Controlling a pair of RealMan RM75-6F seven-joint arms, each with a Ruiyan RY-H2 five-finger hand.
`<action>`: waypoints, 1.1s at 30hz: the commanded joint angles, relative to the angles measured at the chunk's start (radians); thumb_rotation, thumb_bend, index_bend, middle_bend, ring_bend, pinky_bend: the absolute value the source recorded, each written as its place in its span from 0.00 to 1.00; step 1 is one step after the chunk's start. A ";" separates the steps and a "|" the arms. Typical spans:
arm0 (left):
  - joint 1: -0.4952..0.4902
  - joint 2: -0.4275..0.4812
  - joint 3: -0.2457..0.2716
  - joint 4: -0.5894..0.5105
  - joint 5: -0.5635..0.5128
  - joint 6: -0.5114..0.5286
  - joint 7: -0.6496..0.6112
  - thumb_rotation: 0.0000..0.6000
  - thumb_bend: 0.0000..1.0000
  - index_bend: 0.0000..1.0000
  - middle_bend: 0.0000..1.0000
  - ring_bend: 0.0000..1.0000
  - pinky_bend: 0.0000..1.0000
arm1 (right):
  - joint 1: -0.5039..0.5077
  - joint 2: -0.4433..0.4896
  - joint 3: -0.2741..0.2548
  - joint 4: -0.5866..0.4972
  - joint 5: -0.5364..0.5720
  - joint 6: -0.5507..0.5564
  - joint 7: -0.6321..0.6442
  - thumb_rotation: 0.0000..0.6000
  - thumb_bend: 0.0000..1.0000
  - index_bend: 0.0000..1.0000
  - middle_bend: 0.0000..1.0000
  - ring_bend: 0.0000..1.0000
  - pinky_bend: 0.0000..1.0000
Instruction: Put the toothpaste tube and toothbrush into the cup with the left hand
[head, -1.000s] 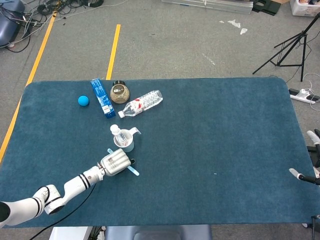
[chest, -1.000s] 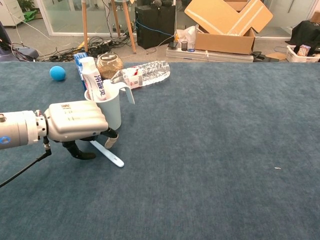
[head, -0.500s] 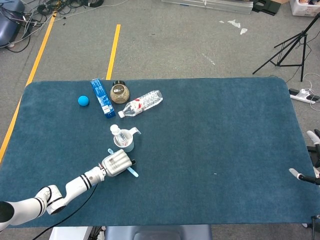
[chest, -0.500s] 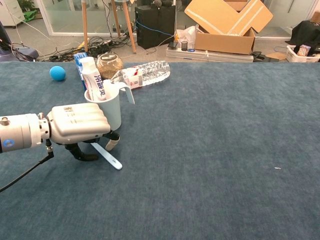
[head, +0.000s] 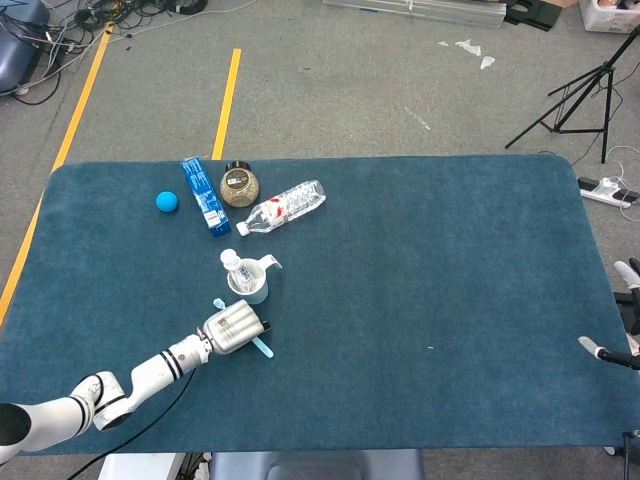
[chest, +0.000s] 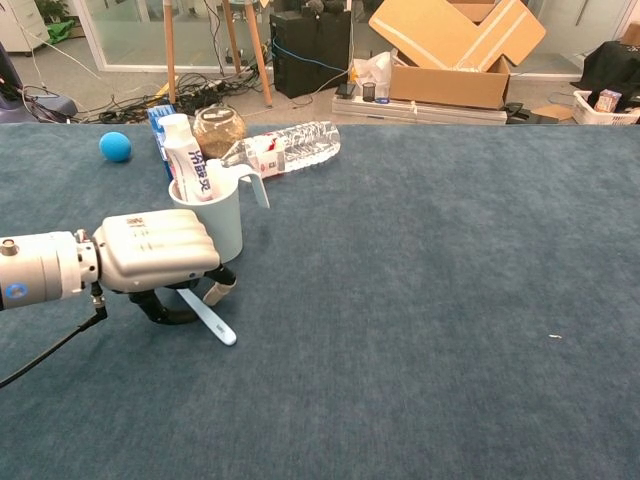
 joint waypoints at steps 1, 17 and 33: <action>0.004 -0.001 0.003 0.002 -0.001 0.005 -0.003 1.00 0.30 0.53 1.00 1.00 1.00 | 0.000 0.000 0.000 0.000 0.000 0.000 0.000 1.00 0.00 0.00 0.00 0.00 0.60; 0.047 0.053 -0.004 -0.084 -0.022 0.081 -0.010 1.00 0.31 0.55 1.00 1.00 1.00 | 0.002 -0.002 0.000 -0.002 0.004 -0.006 -0.015 1.00 0.00 0.00 0.00 0.00 0.60; 0.115 0.229 -0.092 -0.425 -0.181 0.121 0.009 1.00 0.31 0.56 1.00 1.00 1.00 | 0.007 -0.007 -0.003 -0.005 0.013 -0.018 -0.053 1.00 0.00 0.00 0.00 0.00 0.60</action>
